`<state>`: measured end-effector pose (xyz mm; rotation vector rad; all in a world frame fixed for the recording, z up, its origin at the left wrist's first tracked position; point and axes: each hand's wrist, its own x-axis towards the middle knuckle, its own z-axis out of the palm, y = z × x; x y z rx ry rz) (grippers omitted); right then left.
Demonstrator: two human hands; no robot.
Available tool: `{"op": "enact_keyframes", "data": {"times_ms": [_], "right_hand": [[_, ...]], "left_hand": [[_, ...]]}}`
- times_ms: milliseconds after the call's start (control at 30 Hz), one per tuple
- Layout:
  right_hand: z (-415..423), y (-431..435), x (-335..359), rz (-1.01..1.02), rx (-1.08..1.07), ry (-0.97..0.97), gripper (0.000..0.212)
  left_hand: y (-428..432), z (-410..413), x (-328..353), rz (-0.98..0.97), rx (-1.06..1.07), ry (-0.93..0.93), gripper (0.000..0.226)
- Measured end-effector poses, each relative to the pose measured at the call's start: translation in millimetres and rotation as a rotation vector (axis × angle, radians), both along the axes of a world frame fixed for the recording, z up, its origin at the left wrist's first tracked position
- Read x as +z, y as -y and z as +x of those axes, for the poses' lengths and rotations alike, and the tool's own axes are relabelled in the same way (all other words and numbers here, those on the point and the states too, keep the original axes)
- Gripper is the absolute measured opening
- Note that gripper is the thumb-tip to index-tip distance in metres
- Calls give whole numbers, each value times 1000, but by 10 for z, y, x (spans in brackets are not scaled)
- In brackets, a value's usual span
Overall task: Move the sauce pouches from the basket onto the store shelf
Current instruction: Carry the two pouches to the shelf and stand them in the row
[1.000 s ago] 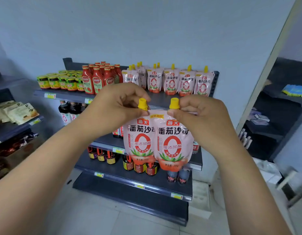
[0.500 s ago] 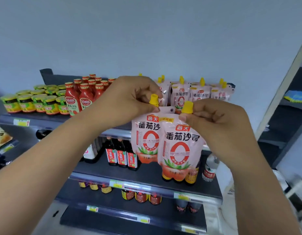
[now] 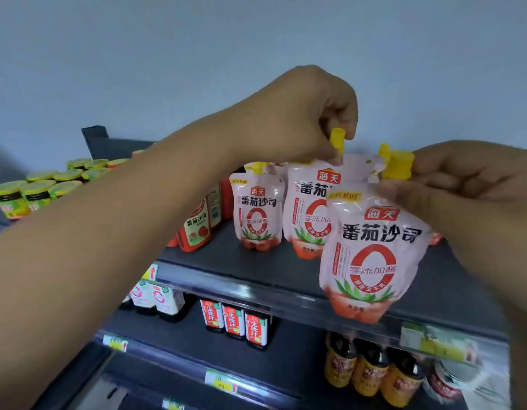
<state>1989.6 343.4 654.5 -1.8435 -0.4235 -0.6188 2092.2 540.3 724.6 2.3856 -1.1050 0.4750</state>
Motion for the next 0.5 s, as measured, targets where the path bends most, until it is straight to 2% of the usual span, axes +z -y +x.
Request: {"op": "enact_keyframes", "data": {"times_ms": [100, 267, 500], "right_hand": [[265, -48, 11, -36, -28, -9, 28], [615, -67, 1, -139, -98, -12, 7], [1073, -152, 42, -304, -195, -67, 19]], "left_hand": [[73, 360, -38, 93, -8, -3, 29], [202, 882, -97, 243, -31, 40, 27], [221, 1379, -206, 361, -106, 43, 17]]}}
